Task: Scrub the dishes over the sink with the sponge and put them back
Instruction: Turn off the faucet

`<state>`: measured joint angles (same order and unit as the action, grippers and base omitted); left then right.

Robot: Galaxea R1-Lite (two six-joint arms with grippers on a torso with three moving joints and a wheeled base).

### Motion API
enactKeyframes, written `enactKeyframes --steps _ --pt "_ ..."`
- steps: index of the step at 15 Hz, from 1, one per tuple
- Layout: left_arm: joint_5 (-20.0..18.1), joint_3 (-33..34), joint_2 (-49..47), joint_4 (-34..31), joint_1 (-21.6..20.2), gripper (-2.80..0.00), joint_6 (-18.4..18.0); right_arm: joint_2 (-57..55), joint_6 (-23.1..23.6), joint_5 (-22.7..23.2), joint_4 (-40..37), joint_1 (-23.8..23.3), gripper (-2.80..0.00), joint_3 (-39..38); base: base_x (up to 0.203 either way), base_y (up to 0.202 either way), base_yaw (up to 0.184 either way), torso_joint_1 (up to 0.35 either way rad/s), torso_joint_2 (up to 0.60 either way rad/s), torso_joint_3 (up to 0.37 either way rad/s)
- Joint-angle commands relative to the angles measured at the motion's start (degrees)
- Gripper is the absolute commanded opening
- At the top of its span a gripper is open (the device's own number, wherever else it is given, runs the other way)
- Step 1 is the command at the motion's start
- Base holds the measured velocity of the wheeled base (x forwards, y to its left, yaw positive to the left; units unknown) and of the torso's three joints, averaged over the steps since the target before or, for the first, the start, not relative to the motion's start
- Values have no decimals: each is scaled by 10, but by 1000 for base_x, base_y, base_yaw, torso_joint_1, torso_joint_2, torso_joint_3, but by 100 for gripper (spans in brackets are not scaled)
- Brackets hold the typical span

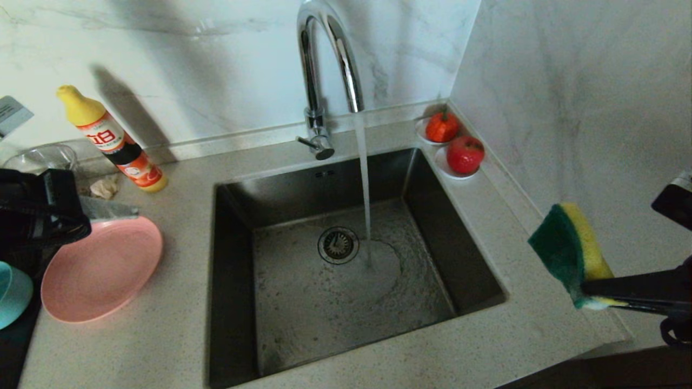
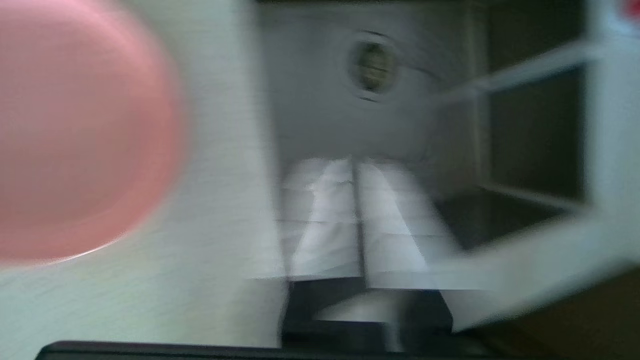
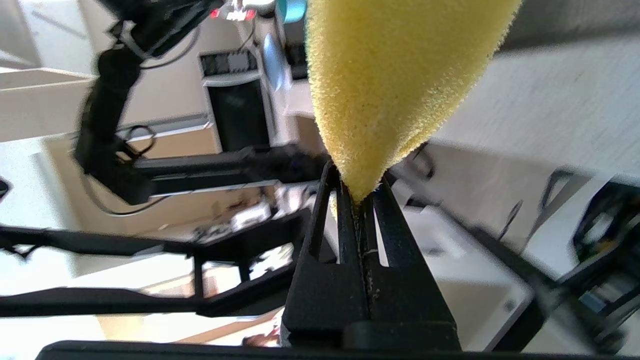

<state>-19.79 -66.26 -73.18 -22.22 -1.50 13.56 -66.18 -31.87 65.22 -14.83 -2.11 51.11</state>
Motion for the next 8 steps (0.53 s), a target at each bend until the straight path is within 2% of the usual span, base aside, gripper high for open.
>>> enactKeyframes --steps 1,3,5,8 --pt "2 -55 -62 -20 81 -280 36 30 -1 3 11 -32 -280 -9 0 0 0 0 0 0" --pt "9 -85 -112 -24 122 -280 65 48 -1 5 13 -62 -280 -9 0 0 0 0 0 0" --pt "26 -128 -166 -26 166 -280 104 49 -1 6 13 -65 -280 -8 0 0 0 0 0 0" --pt "48 -184 -223 -36 205 -280 153 52 -1 16 14 -64 -280 -6 0 0 0 0 0 0"
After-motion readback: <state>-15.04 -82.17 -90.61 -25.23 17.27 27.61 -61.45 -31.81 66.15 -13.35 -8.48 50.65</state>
